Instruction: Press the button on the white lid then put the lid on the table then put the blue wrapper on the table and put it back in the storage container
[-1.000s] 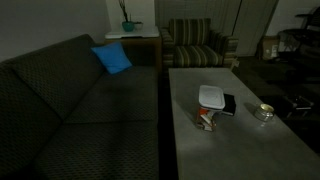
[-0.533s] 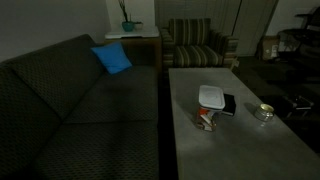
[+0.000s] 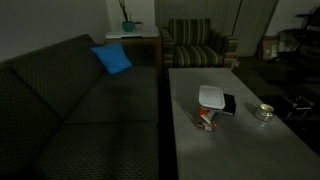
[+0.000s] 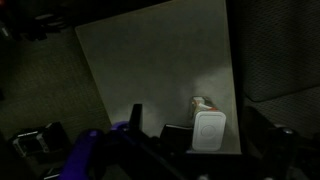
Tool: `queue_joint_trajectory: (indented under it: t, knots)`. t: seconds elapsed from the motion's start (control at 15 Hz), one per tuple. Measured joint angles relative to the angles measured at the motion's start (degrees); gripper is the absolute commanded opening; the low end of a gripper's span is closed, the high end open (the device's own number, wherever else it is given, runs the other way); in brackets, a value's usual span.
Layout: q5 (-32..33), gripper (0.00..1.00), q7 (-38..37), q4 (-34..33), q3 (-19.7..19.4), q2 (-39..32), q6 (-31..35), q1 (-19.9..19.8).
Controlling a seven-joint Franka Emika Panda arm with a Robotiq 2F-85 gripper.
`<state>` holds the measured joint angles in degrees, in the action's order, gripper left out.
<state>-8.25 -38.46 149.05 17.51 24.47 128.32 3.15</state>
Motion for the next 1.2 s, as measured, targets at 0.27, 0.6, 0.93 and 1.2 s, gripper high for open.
queue_joint_trajectory:
  t: [0.27,0.6,0.93,1.2]
  knots:
    - [5.3,1.00,-0.3,0.3,0.0,-0.9,0.7,0.0]
    - [8.0,1.00,12.1,1.3,-5.0,-10.2,10.3,-0.1]
    - [8.1,1.00,12.1,0.9,-5.6,-11.0,10.9,0.4]
    - [15.6,1.00,6.3,1.2,-4.1,-10.1,12.2,0.2]
